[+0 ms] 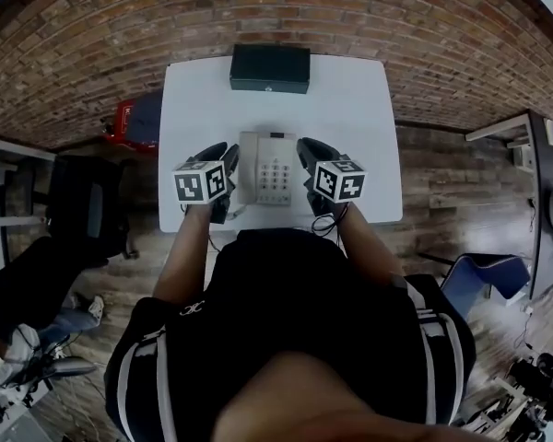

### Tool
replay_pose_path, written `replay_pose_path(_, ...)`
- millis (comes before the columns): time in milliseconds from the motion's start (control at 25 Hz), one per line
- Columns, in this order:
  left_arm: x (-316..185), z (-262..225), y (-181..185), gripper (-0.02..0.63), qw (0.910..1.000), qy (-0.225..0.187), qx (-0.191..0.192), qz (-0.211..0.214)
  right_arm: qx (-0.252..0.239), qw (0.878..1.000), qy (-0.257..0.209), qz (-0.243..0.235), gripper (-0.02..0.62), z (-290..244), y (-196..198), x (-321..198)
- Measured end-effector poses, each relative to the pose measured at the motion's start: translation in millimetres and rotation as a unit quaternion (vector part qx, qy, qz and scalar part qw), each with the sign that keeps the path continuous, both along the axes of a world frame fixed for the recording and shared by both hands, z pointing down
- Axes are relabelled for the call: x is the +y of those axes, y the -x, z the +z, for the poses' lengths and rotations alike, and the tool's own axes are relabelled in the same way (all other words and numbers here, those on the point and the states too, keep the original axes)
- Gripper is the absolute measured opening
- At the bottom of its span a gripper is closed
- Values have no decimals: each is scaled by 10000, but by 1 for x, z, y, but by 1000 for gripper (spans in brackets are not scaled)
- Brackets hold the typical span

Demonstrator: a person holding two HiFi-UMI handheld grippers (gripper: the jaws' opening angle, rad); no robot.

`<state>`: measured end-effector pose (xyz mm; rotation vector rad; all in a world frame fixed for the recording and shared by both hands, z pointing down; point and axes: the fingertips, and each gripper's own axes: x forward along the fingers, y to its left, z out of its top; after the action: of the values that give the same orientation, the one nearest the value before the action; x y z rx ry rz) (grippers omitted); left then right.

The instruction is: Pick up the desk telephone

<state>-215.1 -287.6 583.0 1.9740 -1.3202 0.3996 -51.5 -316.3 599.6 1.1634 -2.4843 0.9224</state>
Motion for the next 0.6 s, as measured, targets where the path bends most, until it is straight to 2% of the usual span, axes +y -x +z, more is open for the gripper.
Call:
replay_pose_path(200, 8, 32, -10, 280, 9950, 641, 672, 373, -67, 9980, 606, 154, 86, 31, -5, 13)
replay_pose_path(360, 12, 55, -10, 313, 9918, 915, 682, 575, -180, 9958, 884, 165, 146, 49, 1, 16)
replay_pose_path(480, 17, 72, -9, 314, 9890, 1103, 702, 686, -302, 9927, 1146, 231, 158, 63, 4, 22)
replay_pose_path(600, 20, 86, -9, 314, 9846, 1265, 894, 811, -371, 9894, 1378, 274, 161, 79, 7, 27)
